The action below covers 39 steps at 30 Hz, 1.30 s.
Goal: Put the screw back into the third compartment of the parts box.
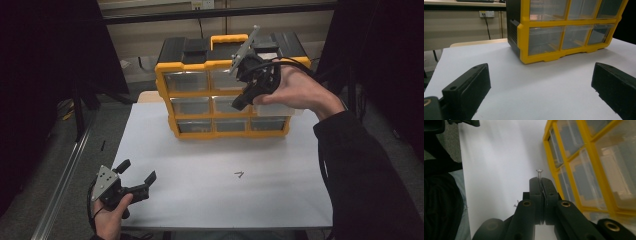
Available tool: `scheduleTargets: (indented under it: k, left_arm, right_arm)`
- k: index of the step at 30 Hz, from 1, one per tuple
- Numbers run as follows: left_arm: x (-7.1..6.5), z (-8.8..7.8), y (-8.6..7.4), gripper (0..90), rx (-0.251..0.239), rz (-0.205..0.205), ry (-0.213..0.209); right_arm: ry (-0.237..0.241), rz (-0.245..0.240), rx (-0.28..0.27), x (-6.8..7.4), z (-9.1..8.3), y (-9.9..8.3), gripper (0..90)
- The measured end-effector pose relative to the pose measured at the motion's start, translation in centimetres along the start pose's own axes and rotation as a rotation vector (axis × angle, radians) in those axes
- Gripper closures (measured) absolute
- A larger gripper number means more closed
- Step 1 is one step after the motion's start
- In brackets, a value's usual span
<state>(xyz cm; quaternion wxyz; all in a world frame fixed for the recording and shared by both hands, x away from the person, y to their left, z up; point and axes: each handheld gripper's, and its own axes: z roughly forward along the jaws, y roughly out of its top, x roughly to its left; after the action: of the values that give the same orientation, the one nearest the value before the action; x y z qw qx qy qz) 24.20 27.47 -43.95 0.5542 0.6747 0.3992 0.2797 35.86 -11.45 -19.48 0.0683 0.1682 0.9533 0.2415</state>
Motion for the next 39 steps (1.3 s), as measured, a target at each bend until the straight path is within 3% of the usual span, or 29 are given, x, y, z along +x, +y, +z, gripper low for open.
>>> scheduleTargets:
  k: [14,21,27,39]
  left_arm:
    - [0.0,0.0,0.0,2.2,-0.002,-0.003,0.001]
    - [0.0,0.0,0.0,2.2,-0.003,-0.004,-0.001]
    - [0.0,0.0,0.0,2.2,0.005,0.006,0.000]
    - [-0.1,0.0,0.0,2.2,0.001,-0.009,0.000]
  right_arm:
    - [-0.072,0.058,-0.041,-2.0,-3.1,-0.2,88.2]
    - [-0.125,0.097,-0.013,-3.3,-4.7,-0.9,88.2]
    - [-0.136,0.131,0.000,-3.8,-5.8,-1.8,88.2]
    - [-0.149,0.186,0.088,-5.0,-6.1,-3.6,88.2]
